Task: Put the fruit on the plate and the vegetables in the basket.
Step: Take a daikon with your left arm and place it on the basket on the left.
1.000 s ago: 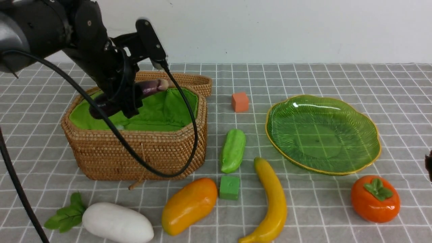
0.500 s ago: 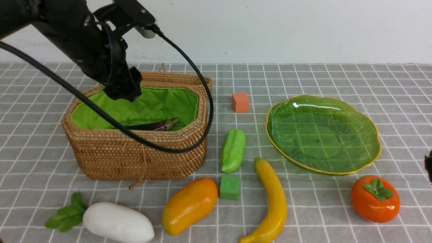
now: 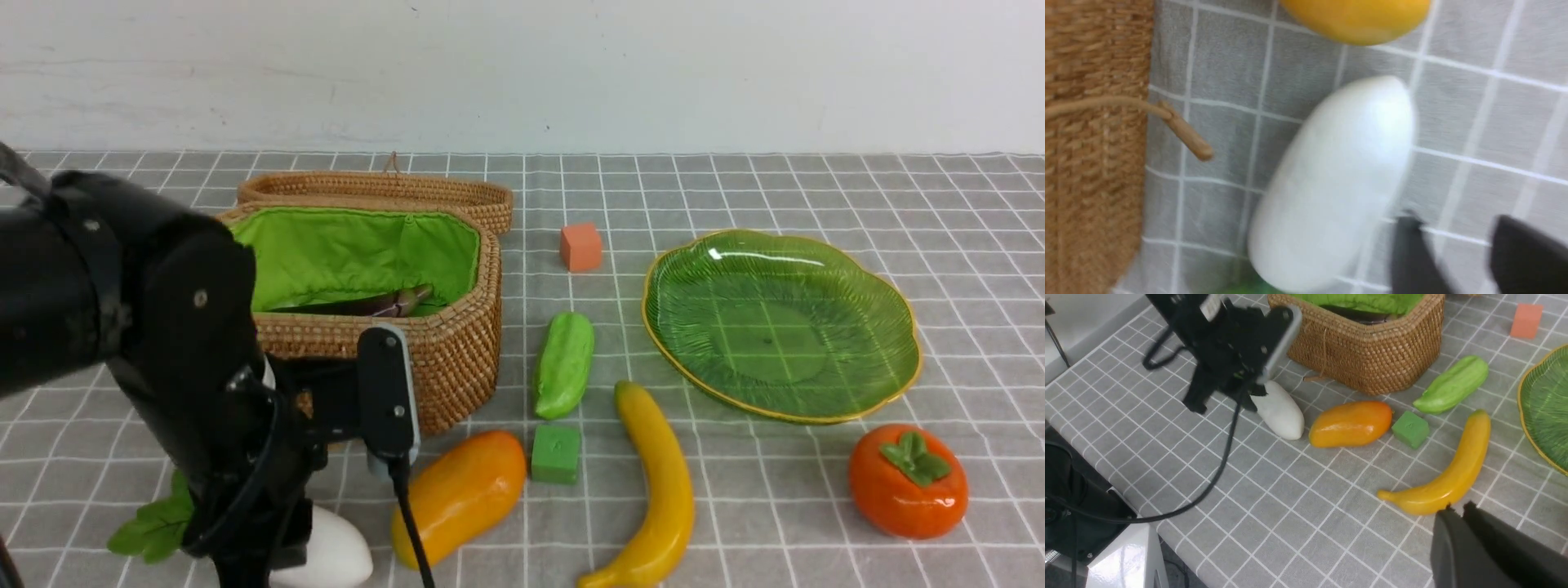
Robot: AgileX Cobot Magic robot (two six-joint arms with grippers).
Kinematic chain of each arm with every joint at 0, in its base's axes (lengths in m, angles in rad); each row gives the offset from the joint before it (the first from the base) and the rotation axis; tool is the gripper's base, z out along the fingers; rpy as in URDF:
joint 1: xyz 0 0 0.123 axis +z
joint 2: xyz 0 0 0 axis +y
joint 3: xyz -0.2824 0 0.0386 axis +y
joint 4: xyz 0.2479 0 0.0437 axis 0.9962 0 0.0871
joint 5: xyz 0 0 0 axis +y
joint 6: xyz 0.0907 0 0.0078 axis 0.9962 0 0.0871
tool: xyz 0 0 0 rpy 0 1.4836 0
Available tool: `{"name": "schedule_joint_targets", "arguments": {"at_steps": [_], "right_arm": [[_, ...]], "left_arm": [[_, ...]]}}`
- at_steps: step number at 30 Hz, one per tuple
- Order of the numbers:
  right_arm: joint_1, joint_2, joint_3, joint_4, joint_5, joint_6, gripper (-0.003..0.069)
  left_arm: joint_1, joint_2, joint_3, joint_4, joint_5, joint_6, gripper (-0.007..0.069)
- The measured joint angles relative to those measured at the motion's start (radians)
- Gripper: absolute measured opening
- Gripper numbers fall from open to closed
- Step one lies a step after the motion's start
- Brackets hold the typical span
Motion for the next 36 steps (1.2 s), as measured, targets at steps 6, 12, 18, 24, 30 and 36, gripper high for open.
{"name": "schedule_joint_targets", "arguments": {"at_steps": [6,12,18,24,30,36], "right_arm": [[0.0,-0.003,0.0,0.0,0.012,0.0,0.0035],[0.0,-0.004,0.0,0.0,0.029,0.0,0.0035],[0.0,-0.004,0.0,0.0,0.044,0.0,0.0035],[0.0,-0.004,0.0,0.0,0.039,0.0,0.0035],[0.0,-0.004,0.0,0.0,-0.106,0.012,0.0035],[0.0,-0.004,0.0,0.008,-0.223,0.021,0.0035]], "left_arm": [[0.0,0.075,0.044,0.061,-0.117,0.006,0.0654],[0.0,0.179,0.044,0.148,-0.189,0.008,0.0625],[0.0,0.247,0.043,0.195,-0.204,0.004,0.05],[0.0,0.19,-0.003,0.27,-0.129,-0.152,0.0501],[0.0,0.04,-0.208,0.347,-0.098,-0.308,0.0501],[0.012,0.07,-0.406,0.356,-0.211,-0.298,0.0501]]}}
